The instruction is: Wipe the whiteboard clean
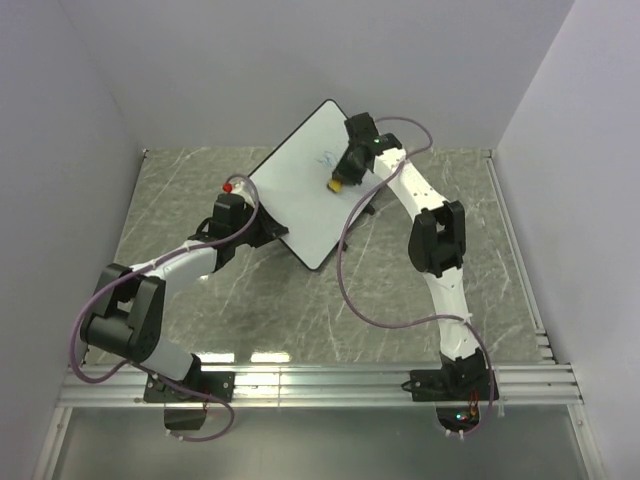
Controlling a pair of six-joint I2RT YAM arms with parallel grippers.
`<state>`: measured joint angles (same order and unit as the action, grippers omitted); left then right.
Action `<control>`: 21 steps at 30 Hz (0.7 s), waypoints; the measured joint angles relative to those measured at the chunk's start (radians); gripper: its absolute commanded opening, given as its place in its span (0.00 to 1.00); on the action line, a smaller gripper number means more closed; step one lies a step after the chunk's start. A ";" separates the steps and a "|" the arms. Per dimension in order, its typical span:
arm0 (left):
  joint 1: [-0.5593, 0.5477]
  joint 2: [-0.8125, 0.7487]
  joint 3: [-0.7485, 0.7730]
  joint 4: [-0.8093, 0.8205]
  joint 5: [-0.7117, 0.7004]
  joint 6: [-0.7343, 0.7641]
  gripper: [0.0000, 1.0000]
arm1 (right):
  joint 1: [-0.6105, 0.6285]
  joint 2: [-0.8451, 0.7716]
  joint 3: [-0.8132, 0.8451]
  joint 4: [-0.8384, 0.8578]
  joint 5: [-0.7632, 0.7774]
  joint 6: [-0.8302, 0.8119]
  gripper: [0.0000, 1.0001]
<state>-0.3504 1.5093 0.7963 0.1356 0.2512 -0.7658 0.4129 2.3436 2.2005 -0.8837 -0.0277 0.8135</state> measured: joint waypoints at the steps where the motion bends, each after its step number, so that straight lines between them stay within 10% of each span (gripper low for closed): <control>1: 0.001 0.002 0.001 0.000 0.005 -0.002 0.00 | -0.006 0.028 0.074 0.030 -0.012 0.017 0.00; 21: 0.003 0.069 0.073 -0.048 0.040 0.048 0.00 | -0.031 0.133 0.186 0.539 -0.163 0.192 0.00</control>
<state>-0.3470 1.5780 0.8696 0.0875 0.2913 -0.7174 0.3817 2.4763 2.3867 -0.3447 -0.1902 1.0050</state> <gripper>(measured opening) 0.275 0.318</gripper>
